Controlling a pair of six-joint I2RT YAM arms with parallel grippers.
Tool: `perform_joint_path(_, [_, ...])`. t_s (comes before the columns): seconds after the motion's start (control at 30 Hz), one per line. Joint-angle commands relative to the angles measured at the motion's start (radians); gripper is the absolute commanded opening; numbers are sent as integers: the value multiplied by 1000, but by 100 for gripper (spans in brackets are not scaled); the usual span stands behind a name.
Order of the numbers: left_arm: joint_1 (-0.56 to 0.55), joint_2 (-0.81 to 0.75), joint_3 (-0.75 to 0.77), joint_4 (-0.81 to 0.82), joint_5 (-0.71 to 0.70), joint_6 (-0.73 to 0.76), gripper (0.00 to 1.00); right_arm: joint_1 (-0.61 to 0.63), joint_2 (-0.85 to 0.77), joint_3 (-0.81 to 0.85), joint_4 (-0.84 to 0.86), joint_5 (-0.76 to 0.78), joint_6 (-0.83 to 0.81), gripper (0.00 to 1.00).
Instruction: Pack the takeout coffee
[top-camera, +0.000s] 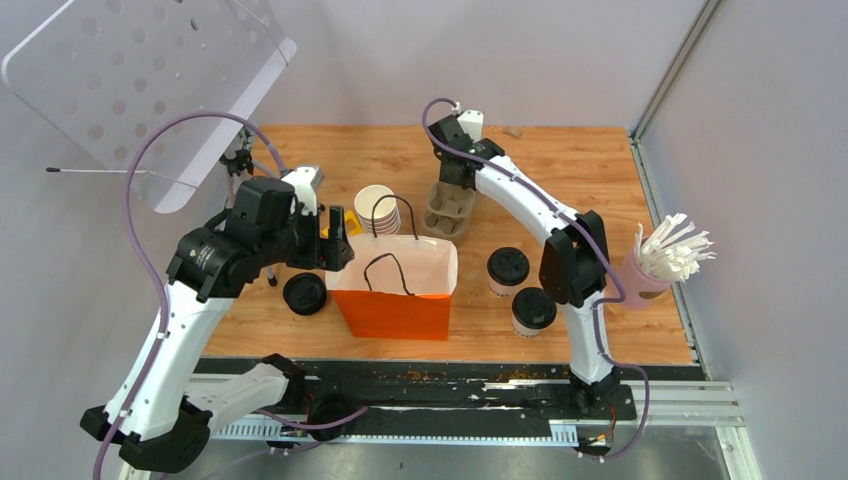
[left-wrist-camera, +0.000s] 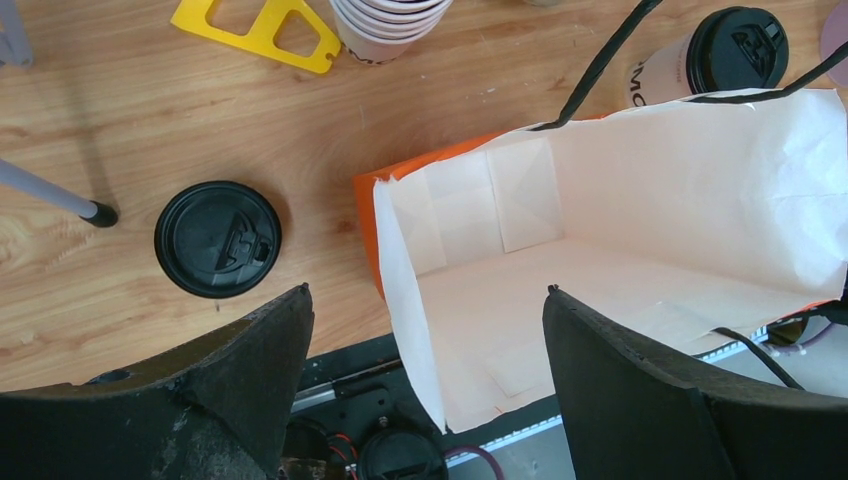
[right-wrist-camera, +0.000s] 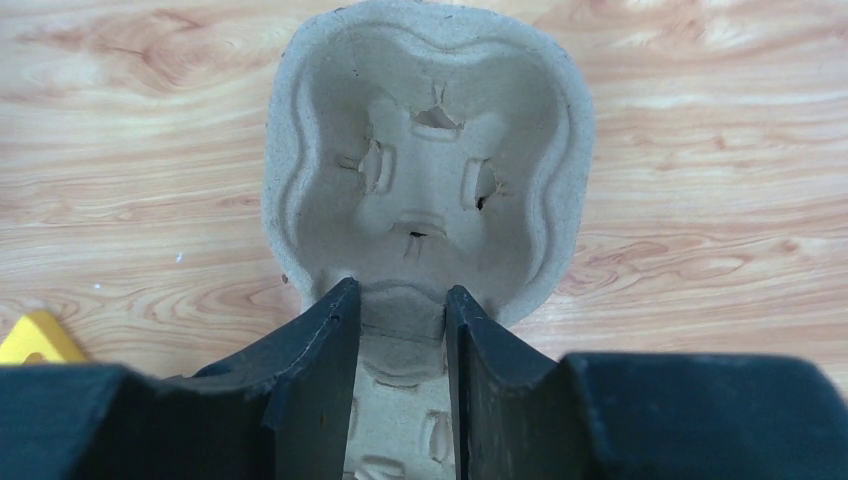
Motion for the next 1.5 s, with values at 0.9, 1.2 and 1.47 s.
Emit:
perform_joint_path(0.9, [0, 9, 18, -69, -66, -90, 80, 29, -874, -282, 290, -533, -471, 33])
perform_joint_path(1.2, [40, 45, 12, -24, 35, -152, 70, 269, -895, -317, 393, -724, -590, 37])
perform_joint_path(1.47, [77, 21, -30, -35, 63, -154, 62, 308, -852, -419, 508, -866, -668, 36])
